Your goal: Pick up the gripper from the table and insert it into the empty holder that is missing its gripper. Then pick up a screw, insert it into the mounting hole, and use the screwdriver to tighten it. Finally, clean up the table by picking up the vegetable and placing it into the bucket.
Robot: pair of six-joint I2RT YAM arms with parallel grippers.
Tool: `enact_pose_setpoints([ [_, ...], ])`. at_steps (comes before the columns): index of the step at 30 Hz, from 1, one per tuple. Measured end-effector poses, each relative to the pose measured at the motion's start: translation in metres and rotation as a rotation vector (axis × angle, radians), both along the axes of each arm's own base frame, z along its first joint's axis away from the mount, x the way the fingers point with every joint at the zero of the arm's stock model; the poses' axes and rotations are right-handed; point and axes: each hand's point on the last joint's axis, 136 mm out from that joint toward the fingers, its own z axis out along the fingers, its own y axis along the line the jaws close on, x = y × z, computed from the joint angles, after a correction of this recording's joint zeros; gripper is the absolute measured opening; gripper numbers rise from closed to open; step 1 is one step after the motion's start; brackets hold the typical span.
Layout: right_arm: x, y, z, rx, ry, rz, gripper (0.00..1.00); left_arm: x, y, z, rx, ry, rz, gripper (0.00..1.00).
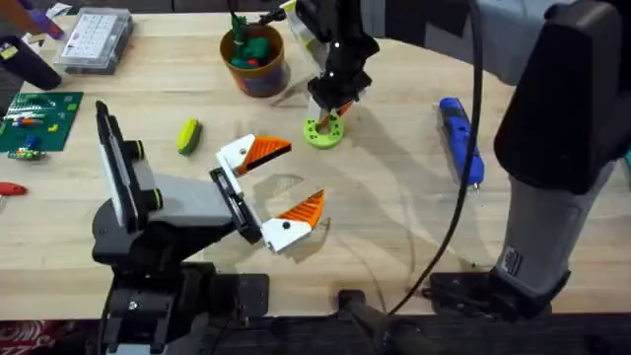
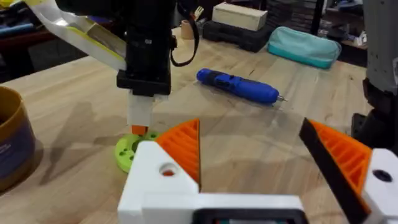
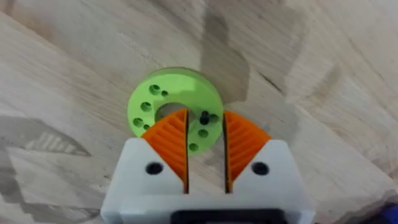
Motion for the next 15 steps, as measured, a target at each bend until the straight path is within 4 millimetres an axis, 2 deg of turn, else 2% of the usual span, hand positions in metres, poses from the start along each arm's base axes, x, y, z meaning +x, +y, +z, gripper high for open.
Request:
enact_pose_setpoints([
  [2, -0.0001, 0.0002, 0.0000, 0.000, 0.000, 0.001, 0.229, 0.0000, 0.0000, 0.0000, 0.000, 0.000, 0.000, 0.986],
  [5, -0.0003, 0.0002, 0.0000, 0.000, 0.000, 0.000, 0.028, 0.0000, 0.0000, 0.0000, 0.000, 0.000, 0.000, 0.986],
  [6, -0.0003, 0.0004, 0.0000, 0.000, 0.000, -0.001, 0.004, 0.0000, 0.0000, 0.0000, 0.000, 0.000, 0.000, 0.986],
  [15, -0.0003, 0.0004, 0.0000, 0.000, 0.000, -0.001, 0.004, 0.0000, 0.0000, 0.0000, 0.000, 0.000, 0.000, 0.986],
])
